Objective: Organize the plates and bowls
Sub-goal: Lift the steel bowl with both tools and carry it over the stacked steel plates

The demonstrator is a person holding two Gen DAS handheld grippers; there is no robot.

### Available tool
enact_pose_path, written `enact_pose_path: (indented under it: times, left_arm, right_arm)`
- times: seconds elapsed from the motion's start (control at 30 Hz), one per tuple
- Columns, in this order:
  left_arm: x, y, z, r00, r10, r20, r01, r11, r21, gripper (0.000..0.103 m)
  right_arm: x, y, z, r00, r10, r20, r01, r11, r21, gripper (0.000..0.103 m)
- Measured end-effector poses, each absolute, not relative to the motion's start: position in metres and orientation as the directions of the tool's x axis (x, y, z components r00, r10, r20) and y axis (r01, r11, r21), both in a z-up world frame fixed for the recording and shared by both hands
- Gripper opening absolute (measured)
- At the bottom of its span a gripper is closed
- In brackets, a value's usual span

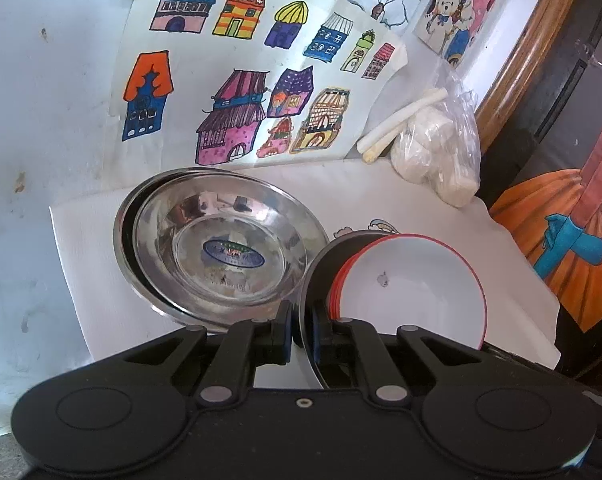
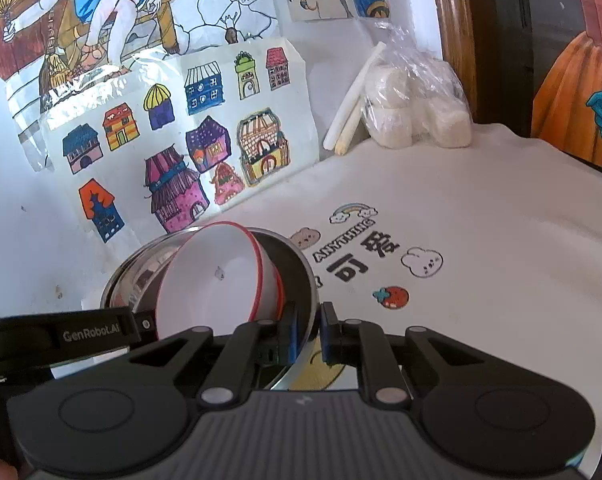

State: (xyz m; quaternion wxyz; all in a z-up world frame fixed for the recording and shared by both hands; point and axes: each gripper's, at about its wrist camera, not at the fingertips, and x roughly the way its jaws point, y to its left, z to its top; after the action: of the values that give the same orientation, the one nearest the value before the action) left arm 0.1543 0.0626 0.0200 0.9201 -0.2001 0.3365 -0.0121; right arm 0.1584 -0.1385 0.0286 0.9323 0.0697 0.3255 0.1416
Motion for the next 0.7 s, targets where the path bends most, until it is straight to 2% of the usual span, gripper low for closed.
enact_pose_path:
  times: [0.7]
  left_arm:
    - [0.182,0.088,0.029,0.801,-0.075,-0.594,-0.189,0.91,-0.37,0.007]
  right_arm:
    - [0.201,-0.102,0.037,0.743,0.354,-0.568,-0.29,0.935,0.203,0.014]
